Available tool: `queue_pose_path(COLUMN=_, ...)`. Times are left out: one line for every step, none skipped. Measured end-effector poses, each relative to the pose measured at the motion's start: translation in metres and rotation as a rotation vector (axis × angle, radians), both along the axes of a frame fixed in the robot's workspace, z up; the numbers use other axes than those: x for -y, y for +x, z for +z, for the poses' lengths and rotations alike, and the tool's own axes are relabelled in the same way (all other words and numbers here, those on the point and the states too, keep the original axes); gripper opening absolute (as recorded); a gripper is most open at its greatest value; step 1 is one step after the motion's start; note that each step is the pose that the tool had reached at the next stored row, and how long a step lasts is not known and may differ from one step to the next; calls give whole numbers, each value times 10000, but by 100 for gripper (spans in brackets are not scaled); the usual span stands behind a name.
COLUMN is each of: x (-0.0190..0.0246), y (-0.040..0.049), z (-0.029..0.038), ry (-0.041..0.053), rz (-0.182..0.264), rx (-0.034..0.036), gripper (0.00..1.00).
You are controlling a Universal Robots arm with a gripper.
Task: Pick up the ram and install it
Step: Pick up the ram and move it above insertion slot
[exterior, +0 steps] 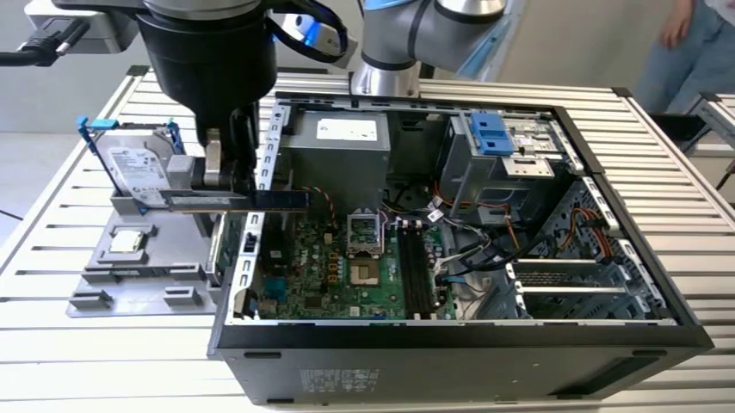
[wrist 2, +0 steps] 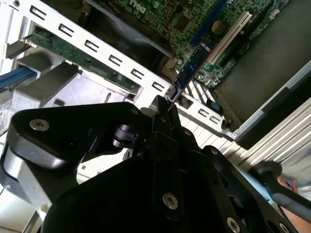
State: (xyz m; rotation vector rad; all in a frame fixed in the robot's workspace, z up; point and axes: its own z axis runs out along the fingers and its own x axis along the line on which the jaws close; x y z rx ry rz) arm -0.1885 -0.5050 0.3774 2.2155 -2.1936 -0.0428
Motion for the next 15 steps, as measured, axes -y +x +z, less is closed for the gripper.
queue_pose_path(x=0, y=16, z=0, ry=0, rz=0, rx=-3, gripper=0)
queue_pose_path(x=0, y=33, z=0, ry=0, rz=0, rx=-6, gripper=0)
queue_pose_path(x=0, y=50, z=0, ry=0, rz=0, rx=-10, gripper=0)
queue_pose_path(x=0, y=68, z=0, ry=0, rz=0, rx=-13, gripper=0)
queue_pose_path(x=0, y=84, z=0, ry=0, rz=1, rx=-17, gripper=0)
queue_pose_path(x=0, y=101, z=0, ry=0, rz=0, rx=-22, gripper=0)
queue_pose_path(x=0, y=118, z=0, ry=0, rz=1, rx=-27, gripper=0)
queue_pose_path(x=0, y=136, z=0, ry=-1, rz=0, rx=-33, gripper=0)
queue_pose_path(x=0, y=153, z=0, ry=0, rz=0, rx=-38, gripper=0)
queue_pose_path(x=0, y=170, z=0, ry=0, rz=0, rx=-43, gripper=0)
queue_pose_path(x=0, y=188, z=0, ry=0, rz=0, rx=-49, gripper=0)
queue_pose_path(x=0, y=205, z=0, ry=0, rz=0, rx=-55, gripper=0)
queue_pose_path(x=0, y=221, z=0, ry=0, rz=0, rx=-60, gripper=0)
queue_pose_path(x=0, y=238, z=0, ry=0, rz=0, rx=-64, gripper=0)
queue_pose_path(x=0, y=254, z=0, ry=0, rz=1, rx=-68, gripper=0)
